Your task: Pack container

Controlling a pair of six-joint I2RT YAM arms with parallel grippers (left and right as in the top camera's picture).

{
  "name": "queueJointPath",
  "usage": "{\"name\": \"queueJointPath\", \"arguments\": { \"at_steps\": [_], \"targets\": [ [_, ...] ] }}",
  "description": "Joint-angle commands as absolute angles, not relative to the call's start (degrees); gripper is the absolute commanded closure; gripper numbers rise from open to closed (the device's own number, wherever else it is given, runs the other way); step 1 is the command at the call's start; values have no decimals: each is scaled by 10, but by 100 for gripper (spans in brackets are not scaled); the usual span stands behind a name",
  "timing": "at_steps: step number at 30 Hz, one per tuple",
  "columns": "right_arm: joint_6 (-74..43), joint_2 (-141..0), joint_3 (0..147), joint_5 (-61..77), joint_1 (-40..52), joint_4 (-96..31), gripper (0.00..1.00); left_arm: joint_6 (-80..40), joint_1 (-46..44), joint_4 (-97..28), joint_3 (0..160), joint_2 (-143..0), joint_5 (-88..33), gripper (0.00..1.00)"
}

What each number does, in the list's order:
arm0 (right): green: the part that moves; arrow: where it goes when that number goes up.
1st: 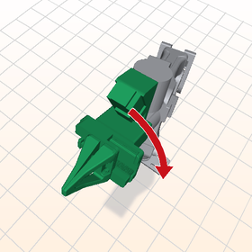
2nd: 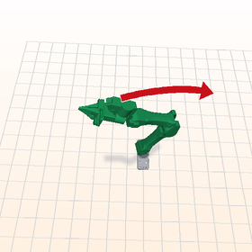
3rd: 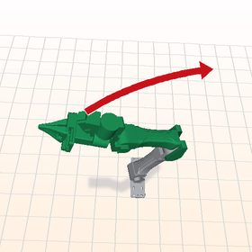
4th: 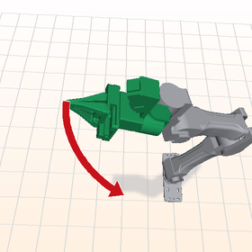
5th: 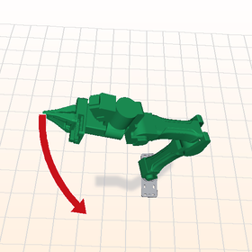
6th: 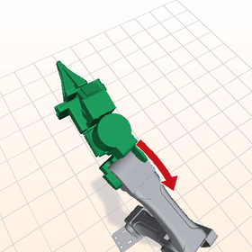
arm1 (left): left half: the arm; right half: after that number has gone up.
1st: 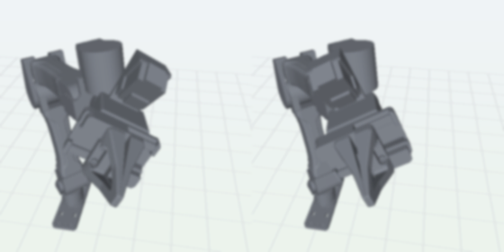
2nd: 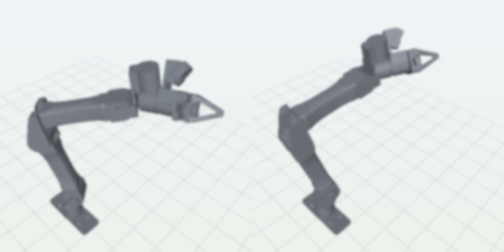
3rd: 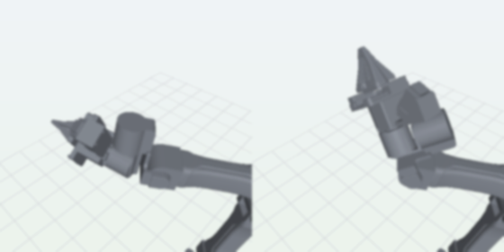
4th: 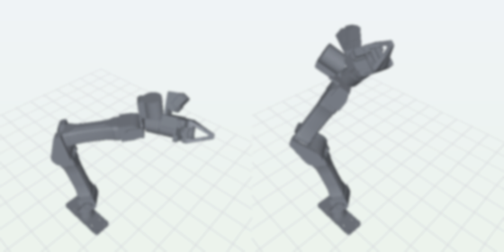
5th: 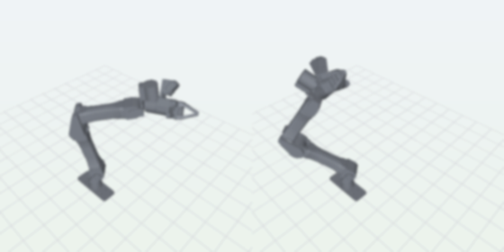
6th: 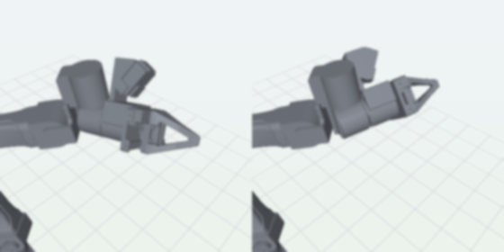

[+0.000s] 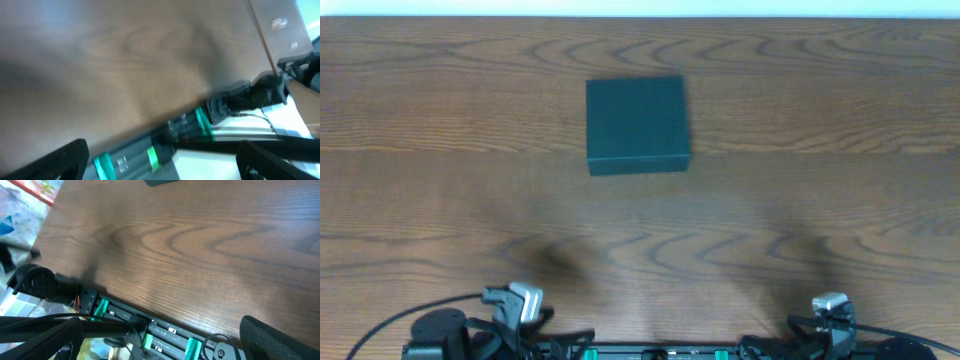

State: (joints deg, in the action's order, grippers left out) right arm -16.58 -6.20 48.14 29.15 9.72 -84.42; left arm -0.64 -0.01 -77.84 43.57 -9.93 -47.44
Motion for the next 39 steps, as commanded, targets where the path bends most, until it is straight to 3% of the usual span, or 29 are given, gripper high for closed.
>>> {"name": "queueJointPath", "arguments": {
  "at_steps": [1, 5, 10, 15, 39],
  "targets": [
    [-173, -59, 479, 298, 100, -845, 1, -10, 4, -660, 434, -93, -437, 5],
    [-173, -59, 479, 298, 100, -845, 1, -8, 4, -555, 434, -93, -299, 5],
    [-173, -59, 479, 298, 100, -845, 1, -6, 4, -559, 425, -93, -93, 5],
    [-173, -59, 479, 298, 100, -845, 1, 17, 3, -558, 383, -92, 11, 5],
    [-173, -59, 479, 298, 100, -845, 1, -4, 4, -356, 150, -15, 29, 5]
  ]
}}
